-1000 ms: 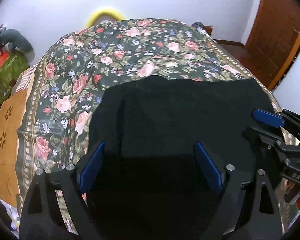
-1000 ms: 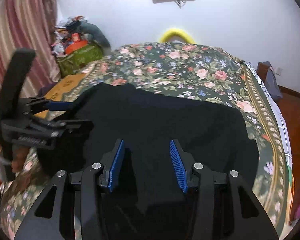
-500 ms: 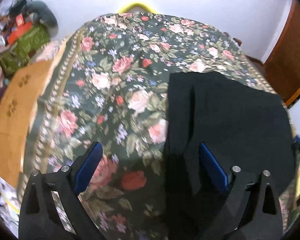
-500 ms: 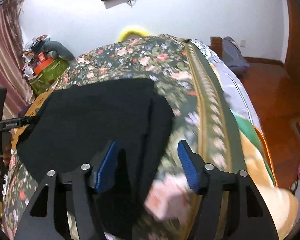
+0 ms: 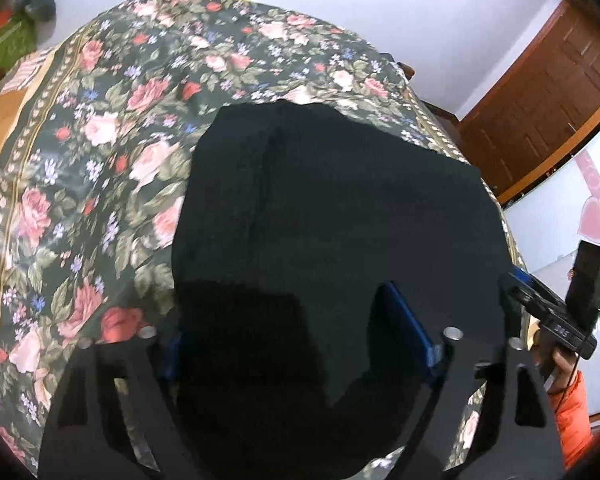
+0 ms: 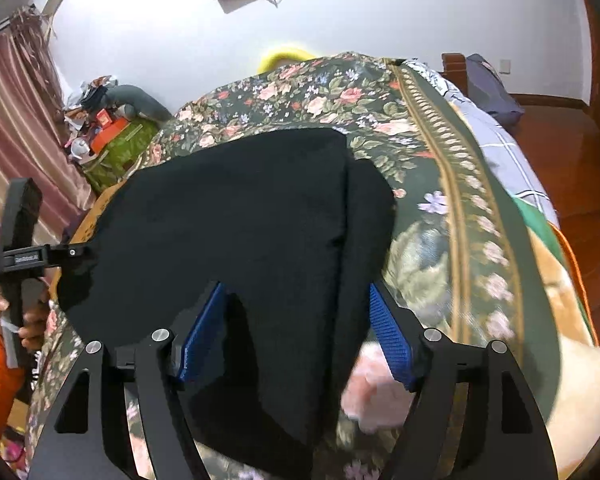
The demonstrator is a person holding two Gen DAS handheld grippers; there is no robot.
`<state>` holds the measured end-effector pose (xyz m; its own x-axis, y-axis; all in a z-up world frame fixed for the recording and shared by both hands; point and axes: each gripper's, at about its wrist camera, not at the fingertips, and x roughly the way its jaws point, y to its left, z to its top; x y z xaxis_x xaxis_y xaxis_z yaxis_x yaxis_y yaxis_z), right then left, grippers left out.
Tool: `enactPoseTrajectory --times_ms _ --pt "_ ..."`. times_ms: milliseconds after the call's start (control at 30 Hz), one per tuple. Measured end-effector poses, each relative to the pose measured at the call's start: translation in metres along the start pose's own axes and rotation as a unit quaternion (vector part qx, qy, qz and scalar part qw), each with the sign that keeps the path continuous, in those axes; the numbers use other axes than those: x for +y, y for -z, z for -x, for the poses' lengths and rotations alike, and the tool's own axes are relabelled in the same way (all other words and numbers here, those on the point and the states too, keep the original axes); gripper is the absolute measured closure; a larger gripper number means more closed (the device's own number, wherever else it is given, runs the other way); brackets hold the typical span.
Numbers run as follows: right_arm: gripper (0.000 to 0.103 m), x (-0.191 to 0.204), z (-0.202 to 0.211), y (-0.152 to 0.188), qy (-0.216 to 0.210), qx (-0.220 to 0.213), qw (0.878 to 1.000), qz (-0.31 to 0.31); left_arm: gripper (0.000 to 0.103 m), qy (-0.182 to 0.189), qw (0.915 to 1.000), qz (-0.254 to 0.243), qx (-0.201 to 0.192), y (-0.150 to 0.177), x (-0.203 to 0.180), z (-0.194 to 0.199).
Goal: Fold small clothes
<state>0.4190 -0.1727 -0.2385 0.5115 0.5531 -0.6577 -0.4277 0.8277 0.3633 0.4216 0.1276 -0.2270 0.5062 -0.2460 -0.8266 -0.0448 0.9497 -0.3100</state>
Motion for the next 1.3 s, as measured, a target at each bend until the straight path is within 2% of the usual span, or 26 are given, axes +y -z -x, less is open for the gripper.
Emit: enactPoseTrajectory --times_ms 67,100,133,167,200,300,400,500,767,900,1100,1300 --pt "0.053 -0.004 -0.006 -0.003 -0.004 -0.004 1.000 -0.025 0.039 0.005 0.9999 0.009 -0.010 0.001 -0.001 0.001" --pt "0.068 -0.005 -0.008 -0.005 -0.011 0.000 0.999 -0.035 0.045 0.014 0.9996 0.017 -0.016 0.001 -0.001 0.004" --pt "0.080 -0.005 -0.010 -0.006 -0.017 0.003 0.999 -0.040 0.062 0.020 0.9994 0.020 -0.018 0.002 -0.001 0.005" --pt "0.085 -0.003 -0.010 -0.008 -0.024 0.007 0.999 -0.042 0.080 0.023 0.9992 0.025 -0.019 0.002 0.000 0.007" --pt "0.093 0.000 -0.010 -0.009 -0.028 0.010 0.999 -0.039 0.083 0.025 0.9991 0.030 -0.017 0.002 0.001 0.009" --pt "0.095 0.014 -0.002 -0.009 -0.020 0.008 1.000 -0.010 0.084 0.014 0.9993 0.029 -0.021 0.004 -0.004 0.021" --pt "0.095 0.026 0.019 -0.011 -0.037 -0.007 0.999 0.003 0.085 0.003 0.9990 0.002 -0.045 0.009 -0.014 0.047" --pt "0.096 0.046 0.046 -0.015 -0.055 -0.024 0.998 0.023 0.085 -0.011 0.9986 -0.010 -0.051 0.016 -0.022 0.075" --pt "0.096 0.113 0.112 -0.012 -0.094 -0.061 0.991 0.077 0.085 -0.030 0.9934 -0.024 -0.108 0.061 -0.025 0.172" --pt "0.096 0.141 0.124 0.002 -0.106 -0.059 0.988 0.093 0.085 -0.047 0.9911 -0.029 -0.121 0.089 -0.016 0.207" --pt "0.096 0.162 0.106 0.033 -0.112 -0.017 0.988 0.104 0.085 -0.055 0.9937 -0.009 -0.097 0.125 0.011 0.212" --pt "0.096 0.155 0.066 0.066 -0.096 0.050 0.989 0.098 0.084 -0.063 0.9972 -0.006 -0.038 0.160 0.033 0.173"
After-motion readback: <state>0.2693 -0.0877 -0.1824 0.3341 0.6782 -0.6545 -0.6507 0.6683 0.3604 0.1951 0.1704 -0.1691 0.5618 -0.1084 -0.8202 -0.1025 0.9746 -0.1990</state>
